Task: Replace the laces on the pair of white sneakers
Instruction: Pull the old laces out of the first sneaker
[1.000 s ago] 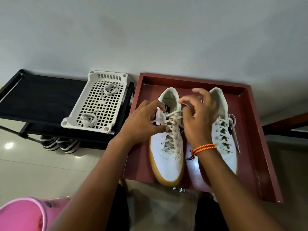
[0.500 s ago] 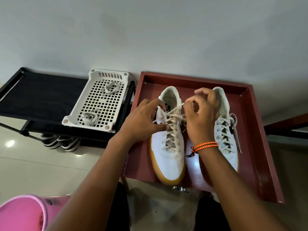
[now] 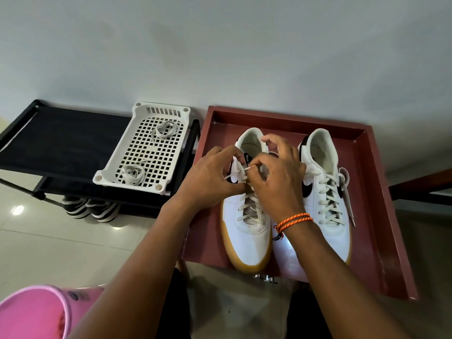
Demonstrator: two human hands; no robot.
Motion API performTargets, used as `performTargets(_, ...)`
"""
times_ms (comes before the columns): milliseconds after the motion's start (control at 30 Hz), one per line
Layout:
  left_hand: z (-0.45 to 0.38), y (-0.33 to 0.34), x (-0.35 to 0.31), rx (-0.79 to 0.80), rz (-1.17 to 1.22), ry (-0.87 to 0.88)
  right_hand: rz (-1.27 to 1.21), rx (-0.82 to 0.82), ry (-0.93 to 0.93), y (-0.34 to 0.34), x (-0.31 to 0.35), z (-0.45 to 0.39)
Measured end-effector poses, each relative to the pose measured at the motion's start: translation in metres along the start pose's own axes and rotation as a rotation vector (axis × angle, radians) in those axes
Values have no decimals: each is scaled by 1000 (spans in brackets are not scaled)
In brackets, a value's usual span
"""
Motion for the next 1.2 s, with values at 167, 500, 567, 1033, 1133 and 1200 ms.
performTargets(167,0,0,-2,18,-8,-8,-22,-184,3,-18,-7,-11)
performTargets(500,-1,8,-2,28,-18,25,-1098,-288,489,-52,-29,-32)
performTargets(567,-2,10,-4,-6,1,44,-1133,-67,483,-60,-33,-30)
performTargets(1033,-9,8,-20,-138,696,-207,-377,51,76,-32,-41,-20)
performTargets(1133,-13,-10,-23,-200,974,-215,-386,187,63,-24,-29,-12)
performTargets(1200,-13,-18,-21,-187,1216,-217,-286,251,6,-15,-21,-5)
Point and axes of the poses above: each hand's wrist, its own z-axis away from the middle knuckle, its own y-axis out of the palm, x = y × z, the point moved 1 cm from there along -z, towards the middle knuckle, and after that the axes turned 6 degrees about -x, right-handed, at the moved point
